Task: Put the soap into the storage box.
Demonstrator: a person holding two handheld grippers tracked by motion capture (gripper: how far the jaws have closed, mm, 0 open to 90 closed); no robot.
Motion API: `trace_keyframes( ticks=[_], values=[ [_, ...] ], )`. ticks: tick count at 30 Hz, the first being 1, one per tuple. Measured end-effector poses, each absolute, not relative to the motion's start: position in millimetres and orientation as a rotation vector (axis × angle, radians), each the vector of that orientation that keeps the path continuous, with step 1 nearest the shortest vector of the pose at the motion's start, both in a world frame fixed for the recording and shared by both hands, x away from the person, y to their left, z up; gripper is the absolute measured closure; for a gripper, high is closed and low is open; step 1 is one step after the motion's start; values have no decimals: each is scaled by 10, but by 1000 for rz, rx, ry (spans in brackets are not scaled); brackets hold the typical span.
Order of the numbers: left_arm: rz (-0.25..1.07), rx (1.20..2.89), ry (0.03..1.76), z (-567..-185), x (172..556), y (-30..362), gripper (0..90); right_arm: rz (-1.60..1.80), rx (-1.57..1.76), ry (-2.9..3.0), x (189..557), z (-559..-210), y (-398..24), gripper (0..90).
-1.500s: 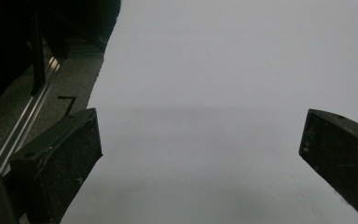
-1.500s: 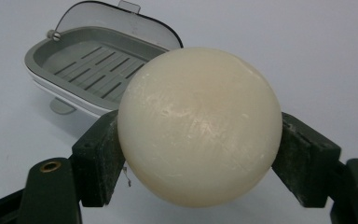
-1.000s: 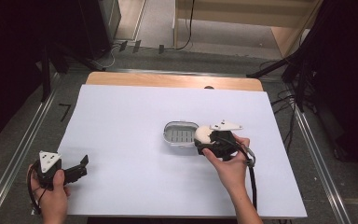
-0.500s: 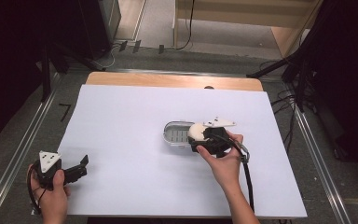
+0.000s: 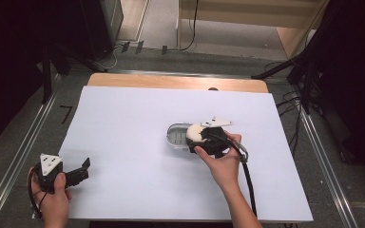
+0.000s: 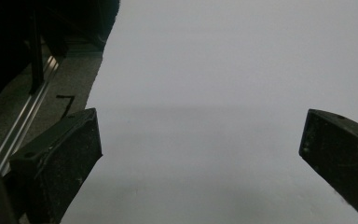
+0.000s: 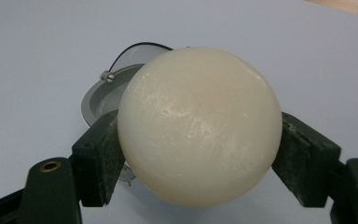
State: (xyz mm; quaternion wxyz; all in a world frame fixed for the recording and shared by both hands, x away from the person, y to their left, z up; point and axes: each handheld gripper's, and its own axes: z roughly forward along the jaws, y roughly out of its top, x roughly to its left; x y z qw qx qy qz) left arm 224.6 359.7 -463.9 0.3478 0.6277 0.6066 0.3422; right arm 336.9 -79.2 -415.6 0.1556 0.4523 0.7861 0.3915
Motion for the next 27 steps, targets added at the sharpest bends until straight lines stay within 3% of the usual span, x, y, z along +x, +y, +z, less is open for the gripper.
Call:
trace_keyframes(
  ticks=[27],
  values=[
    [879,1634,1579,-4638,2252,3603,0,1121,1325,2298,3490,-4273,-548,250]
  ],
)
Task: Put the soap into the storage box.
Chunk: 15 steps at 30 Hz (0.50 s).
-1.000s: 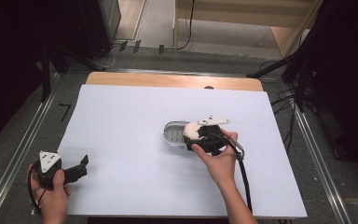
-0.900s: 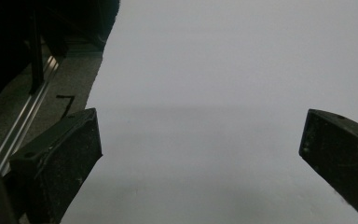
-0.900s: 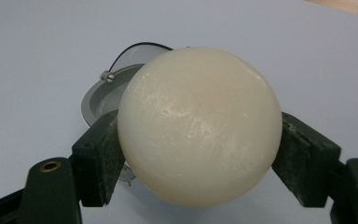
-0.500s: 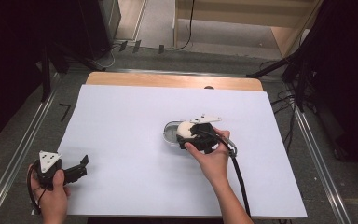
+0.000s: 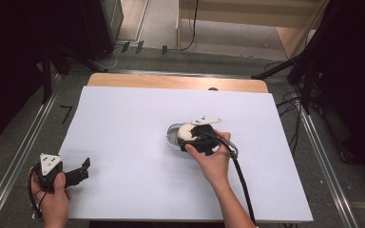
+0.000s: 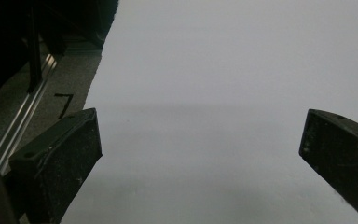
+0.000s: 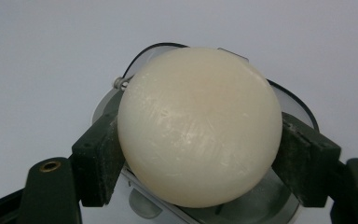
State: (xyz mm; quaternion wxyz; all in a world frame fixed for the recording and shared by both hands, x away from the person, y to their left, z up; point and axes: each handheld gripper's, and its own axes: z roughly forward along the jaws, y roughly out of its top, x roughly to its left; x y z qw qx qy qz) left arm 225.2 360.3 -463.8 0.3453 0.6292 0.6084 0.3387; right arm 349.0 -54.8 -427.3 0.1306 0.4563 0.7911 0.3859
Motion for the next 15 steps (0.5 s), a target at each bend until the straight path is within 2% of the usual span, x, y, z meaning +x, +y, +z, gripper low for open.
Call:
trace_keyframes(
  ticks=[15],
  values=[
    [874,1630,1579,-4642,2257,3604,0,1080,1365,2302,3548,-4369,-507,250]
  ],
)
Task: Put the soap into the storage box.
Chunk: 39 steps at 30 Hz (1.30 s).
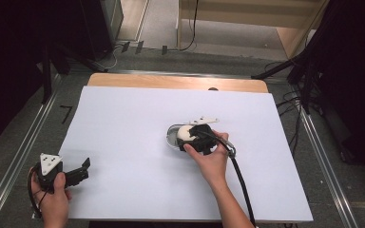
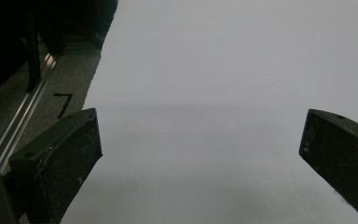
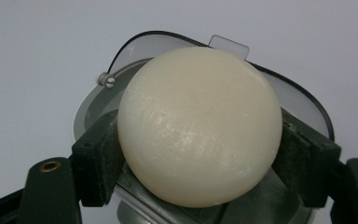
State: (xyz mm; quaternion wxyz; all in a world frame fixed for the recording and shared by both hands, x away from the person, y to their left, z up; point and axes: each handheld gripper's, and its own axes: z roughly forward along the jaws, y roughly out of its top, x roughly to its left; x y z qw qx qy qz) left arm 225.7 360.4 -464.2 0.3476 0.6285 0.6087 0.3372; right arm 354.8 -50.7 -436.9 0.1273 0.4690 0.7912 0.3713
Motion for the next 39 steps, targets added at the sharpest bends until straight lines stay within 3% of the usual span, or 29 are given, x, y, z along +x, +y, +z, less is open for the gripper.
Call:
trace_keyframes(
  ticks=[30,39],
  values=[
    [874,1635,1579,-4639,2254,3603,0,1134,1428,2262,3569,-4371,-606,245],
    [877,1636,1579,-4639,2254,3600,0,1152,1420,2244,3563,-4320,-672,278]
  ],
)
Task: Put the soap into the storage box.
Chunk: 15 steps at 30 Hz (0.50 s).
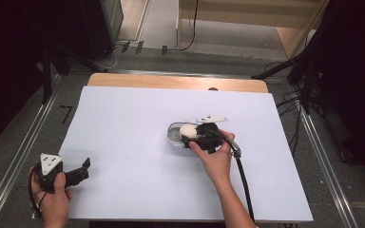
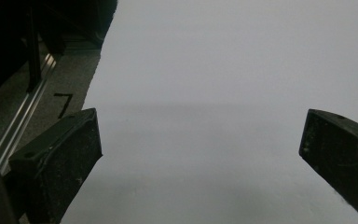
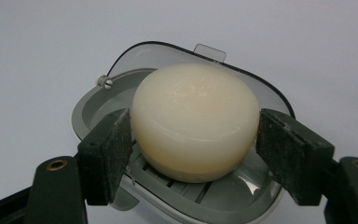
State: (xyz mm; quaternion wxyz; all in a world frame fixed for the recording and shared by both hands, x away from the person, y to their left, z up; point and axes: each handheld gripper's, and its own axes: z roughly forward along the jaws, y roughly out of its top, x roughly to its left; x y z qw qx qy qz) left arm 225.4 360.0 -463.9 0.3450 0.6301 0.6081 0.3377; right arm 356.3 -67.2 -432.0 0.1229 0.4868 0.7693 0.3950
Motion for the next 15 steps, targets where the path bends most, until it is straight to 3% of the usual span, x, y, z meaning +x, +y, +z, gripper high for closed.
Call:
trace_keyframes(
  ticks=[15],
  values=[
    [879,1638,1576,-4640,2255,3595,0,1209,1404,2190,3523,-4197,-835,258]
  ],
)
